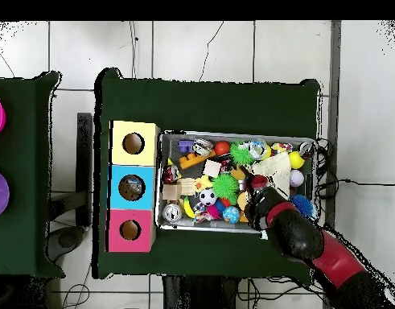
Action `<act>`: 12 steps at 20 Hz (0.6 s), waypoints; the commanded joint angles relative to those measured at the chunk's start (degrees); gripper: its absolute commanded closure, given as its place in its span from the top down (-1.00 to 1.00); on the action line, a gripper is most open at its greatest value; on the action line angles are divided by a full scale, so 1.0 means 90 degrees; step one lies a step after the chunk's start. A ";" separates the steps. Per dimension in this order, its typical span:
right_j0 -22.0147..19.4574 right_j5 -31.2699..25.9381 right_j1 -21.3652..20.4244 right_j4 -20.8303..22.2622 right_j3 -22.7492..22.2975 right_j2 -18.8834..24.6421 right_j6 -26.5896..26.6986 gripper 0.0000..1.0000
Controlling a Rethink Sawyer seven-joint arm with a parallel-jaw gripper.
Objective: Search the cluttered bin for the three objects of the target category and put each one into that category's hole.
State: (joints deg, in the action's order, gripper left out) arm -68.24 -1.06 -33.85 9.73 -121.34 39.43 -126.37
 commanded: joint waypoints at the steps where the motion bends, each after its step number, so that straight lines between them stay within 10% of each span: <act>1: -0.0063 -0.0575 -0.0668 -0.0571 -0.0211 -0.0327 -0.1028 1.00; 12: -0.0332 0.1411 -0.0323 0.0458 -0.0141 -0.0481 -0.0821 1.00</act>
State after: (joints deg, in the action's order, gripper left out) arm -69.89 2.08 -37.33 10.03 -122.65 38.12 -126.37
